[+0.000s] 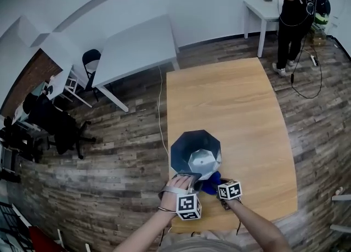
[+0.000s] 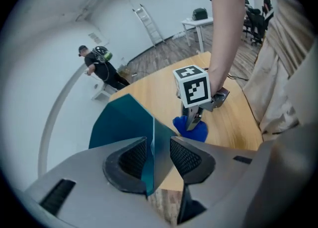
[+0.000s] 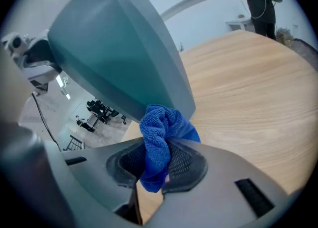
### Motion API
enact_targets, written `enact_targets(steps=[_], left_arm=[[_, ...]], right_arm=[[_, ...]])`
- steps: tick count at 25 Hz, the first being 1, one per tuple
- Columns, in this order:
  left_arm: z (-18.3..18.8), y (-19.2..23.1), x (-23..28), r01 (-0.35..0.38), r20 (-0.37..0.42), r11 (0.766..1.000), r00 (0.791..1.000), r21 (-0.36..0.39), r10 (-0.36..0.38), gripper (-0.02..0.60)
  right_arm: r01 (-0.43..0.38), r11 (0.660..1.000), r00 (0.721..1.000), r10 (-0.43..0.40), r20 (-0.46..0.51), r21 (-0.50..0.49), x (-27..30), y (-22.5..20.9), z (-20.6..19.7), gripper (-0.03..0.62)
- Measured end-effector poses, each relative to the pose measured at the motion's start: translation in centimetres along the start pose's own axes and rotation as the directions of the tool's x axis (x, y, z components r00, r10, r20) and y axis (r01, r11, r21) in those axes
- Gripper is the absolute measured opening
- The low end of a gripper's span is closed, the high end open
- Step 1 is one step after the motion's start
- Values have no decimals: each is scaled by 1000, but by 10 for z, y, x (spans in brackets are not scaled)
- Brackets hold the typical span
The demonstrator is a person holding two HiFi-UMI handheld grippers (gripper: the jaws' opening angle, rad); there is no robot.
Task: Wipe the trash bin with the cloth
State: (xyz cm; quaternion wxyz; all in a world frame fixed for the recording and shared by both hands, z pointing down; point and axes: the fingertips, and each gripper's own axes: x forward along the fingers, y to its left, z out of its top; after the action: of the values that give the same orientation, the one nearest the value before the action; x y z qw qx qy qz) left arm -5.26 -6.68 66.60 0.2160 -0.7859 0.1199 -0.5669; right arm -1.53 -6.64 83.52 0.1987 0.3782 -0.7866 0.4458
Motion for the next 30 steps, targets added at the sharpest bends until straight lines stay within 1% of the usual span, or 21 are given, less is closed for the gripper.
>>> enact_targets(steps=[2, 3, 4, 5, 6, 7, 9, 11, 13, 14, 15, 17, 18, 19, 20, 21, 26, 30], left_arm=[[-1, 7, -20, -38, 70, 995, 997, -92, 45, 140], [-3, 10, -30, -51, 101, 988, 993, -145, 66, 140], [-5, 11, -39, -57, 129, 977, 988, -203, 85, 140], [-8, 11, -46, -57, 154, 962, 983, -268, 101, 140], [-11, 10, -52, -51, 178, 940, 977, -338, 117, 140], [-15, 9, -58, -42, 198, 912, 971, -407, 133, 140], [-27, 8, -66, -29, 218, 850, 961, -526, 168, 140], [-40, 7, -71, -30, 218, 796, 955, -605, 202, 140], [-49, 5, -78, -23, 229, 743, 945, -668, 235, 140], [-50, 5, -83, -9, 249, 714, 934, -700, 256, 138], [-49, 8, -88, 12, 280, 682, 917, -731, 284, 139], [-43, 20, -97, 52, 338, 623, 874, -780, 350, 138], [-41, 26, -99, 62, 351, 603, 858, -795, 375, 138], [-39, 29, -99, 69, 359, 591, 848, -804, 390, 138], [-35, 29, -98, 78, 366, 584, 844, -808, 393, 137], [-30, 27, -96, 91, 375, 584, 843, -807, 387, 136], [-7, 15, -91, 151, 425, 607, 840, -780, 338, 112], [5, 16, -92, 176, 454, 624, 832, -761, 318, 80]], right_arm=[[8, 1000, 999, -7, 46, -19, -28, 5, 12, 80], [13, 1000, 997, -11, 72, -27, -43, 8, 20, 80], [18, 999, 995, -14, 99, -37, -57, 11, 29, 80], [21, 999, 992, -15, 126, -47, -71, 15, 37, 80], [25, 998, 988, -16, 152, -59, -85, 18, 44, 80], [28, 997, 984, -15, 176, -74, -97, 22, 52, 80], [38, 994, 975, -14, 220, -105, -120, 31, 65, 80], [47, 991, 966, -13, 260, -125, -139, 41, 76, 80], [54, 989, 955, -12, 295, -136, -156, 52, 83, 80], [62, 987, 950, -13, 313, -146, -165, 58, 86, 80], [73, 983, 943, -13, 332, -166, -174, 63, 89, 80], [106, 965, 928, -9, 373, -241, -186, 72, 104, 80], [125, 950, 921, -4, 391, -285, -189, 77, 112, 80], [142, 936, 915, 0, 403, -323, -191, 81, 117, 80], [157, 923, 912, 0, 409, -351, -194, 85, 120, 80], [169, 914, 912, -2, 411, -370, -198, 87, 122, 80], [210, 881, 916, -25, 401, -424, -211, 91, 126, 80], [205, 867, 931, -29, 363, -455, -210, 92, 131, 80]])
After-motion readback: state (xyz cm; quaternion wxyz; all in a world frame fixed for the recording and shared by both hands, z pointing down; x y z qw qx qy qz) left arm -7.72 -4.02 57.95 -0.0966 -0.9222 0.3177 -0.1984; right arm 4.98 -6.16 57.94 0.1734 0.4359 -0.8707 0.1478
